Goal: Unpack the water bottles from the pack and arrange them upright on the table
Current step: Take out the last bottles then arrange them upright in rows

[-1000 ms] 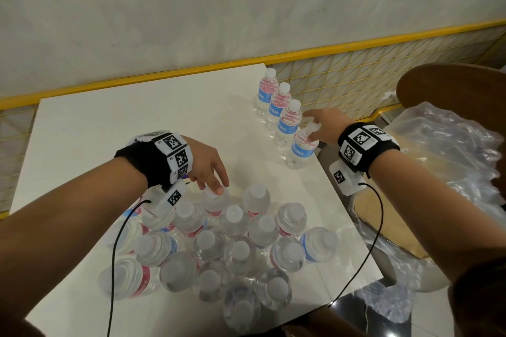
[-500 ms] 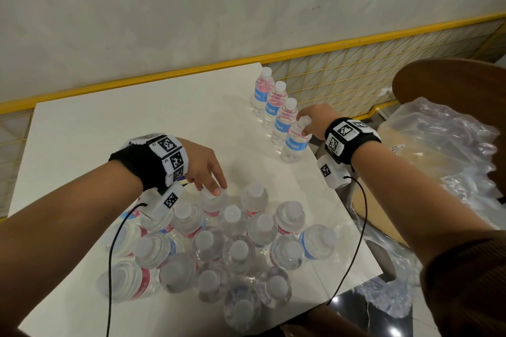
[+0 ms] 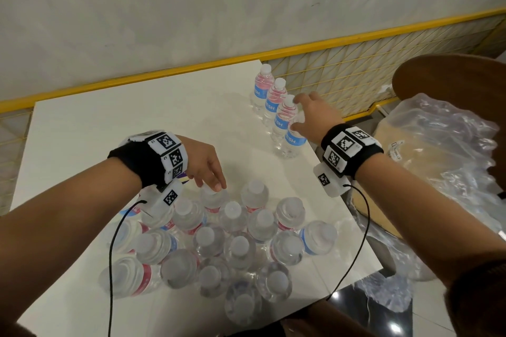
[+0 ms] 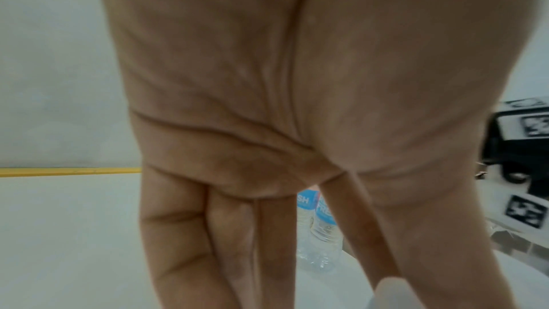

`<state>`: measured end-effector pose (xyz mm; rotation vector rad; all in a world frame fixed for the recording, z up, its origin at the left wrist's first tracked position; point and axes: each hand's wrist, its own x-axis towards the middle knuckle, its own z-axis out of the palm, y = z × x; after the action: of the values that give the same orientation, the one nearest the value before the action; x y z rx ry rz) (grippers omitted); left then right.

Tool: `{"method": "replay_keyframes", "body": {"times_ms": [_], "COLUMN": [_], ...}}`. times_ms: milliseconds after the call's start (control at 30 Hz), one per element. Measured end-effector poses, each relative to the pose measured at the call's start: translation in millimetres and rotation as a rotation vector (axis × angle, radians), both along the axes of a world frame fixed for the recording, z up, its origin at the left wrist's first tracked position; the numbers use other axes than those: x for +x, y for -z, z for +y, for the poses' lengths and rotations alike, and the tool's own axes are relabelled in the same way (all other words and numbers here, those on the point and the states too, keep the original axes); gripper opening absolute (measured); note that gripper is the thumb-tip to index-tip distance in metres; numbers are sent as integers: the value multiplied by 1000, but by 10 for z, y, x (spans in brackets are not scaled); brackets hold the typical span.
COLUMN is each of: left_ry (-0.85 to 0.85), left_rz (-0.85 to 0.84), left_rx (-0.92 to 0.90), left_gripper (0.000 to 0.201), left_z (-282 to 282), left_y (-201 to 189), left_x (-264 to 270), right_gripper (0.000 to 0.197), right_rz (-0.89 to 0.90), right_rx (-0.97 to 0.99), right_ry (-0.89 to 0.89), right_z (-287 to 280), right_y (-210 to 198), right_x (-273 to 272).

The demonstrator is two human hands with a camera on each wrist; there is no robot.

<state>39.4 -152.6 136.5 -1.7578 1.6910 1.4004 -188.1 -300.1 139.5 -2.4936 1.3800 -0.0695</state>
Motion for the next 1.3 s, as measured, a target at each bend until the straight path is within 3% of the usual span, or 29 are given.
{"method": "replay_keyframes", "body": {"times_ms": [100,200,367,433,600,867,1033,1233,1300], "left_ry": [8,-5,-30,-10,42,3,-81,22,32], "left_rz": [3,9,27,-5,-173,-125,-100,-200,-212], "left_rx": [2,-23,-53,-97,-258,-434,-543,-466,-489], "left_gripper": [15,14,14,21,16,13,22,43,43], "left_z": [-7,4,87,91,-37,-494,-621,-614,-615], "left_y": [-15,-25,-46,-58,-98,-48,5,34,50], "left_x": [-12,-39,-87,-112,-218,-633,-836,-851,-856], "right_gripper": [42,48,46,42,39,38,38,37,51], "right_rz": [98,259,282,310,327,330,336,361,359], "right_rx": [206,431,361,305,287,258,212,156,151], "right_ry": [-256,-452,-566,-566,-458,-263,-267,-263,-198], "right_z": [386,745,973,961,774,332,227,185,189], "right_y": [-113,-132,-37,-49,-116,-51,-9,25,73], "right_x": [29,84,182,187,-3,-428,-571,-629,-640]}}
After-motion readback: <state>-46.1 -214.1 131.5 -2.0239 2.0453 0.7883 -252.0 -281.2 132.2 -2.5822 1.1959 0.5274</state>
